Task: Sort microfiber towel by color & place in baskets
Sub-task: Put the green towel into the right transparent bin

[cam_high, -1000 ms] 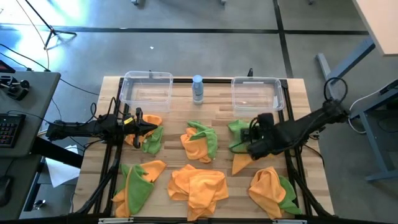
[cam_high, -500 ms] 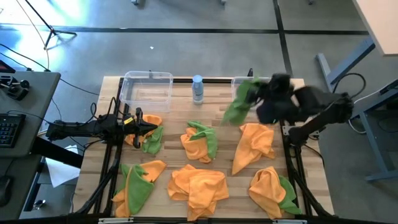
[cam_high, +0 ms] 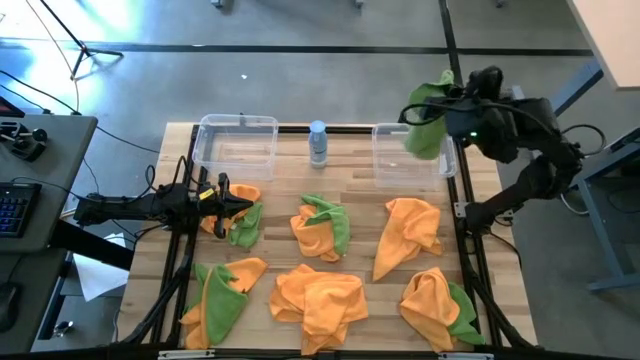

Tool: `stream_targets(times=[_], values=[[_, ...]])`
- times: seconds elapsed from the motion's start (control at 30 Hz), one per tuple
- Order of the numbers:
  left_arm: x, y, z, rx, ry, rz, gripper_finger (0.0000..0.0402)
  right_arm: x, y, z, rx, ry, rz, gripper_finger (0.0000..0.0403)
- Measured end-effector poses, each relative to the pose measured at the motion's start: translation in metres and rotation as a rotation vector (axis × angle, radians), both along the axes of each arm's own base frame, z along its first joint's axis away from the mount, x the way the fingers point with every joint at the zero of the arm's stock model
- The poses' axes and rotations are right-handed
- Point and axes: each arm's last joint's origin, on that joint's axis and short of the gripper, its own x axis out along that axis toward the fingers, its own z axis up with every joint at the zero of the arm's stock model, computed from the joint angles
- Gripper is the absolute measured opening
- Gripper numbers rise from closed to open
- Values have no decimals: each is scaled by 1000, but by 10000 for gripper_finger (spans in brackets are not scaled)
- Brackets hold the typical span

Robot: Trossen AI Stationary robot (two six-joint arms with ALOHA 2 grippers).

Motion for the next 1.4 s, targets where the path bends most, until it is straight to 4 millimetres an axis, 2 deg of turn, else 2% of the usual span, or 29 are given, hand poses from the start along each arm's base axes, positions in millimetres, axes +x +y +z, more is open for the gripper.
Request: stream_targets(times=[0.13,0.3,0.57,0.77,0.9,1.07,1.23,1.4], values=[[0,0,0,0,0,0,0,18,-11,-30,70,114,-22,0],[0,0,0,0,0,0,0,35,-33,-85,239,278,-76,0],[0,0,0,0,0,0,0,28,-69,-179,598,489,-168,0],[0,0,0,0,0,0,0,30,-96,-233,747,414,-73,0],[0,0,0,0,-1,0,0,27,-111,-246,765,317,-88,0],[0,0,0,0,0,0,0,18,-125,-248,819,269,-98,10],[0,0,0,0,0,0,0,10,-135,-248,870,243,-89,69],[0,0,0,0,0,0,0,5,-134,-242,856,227,-77,133]])
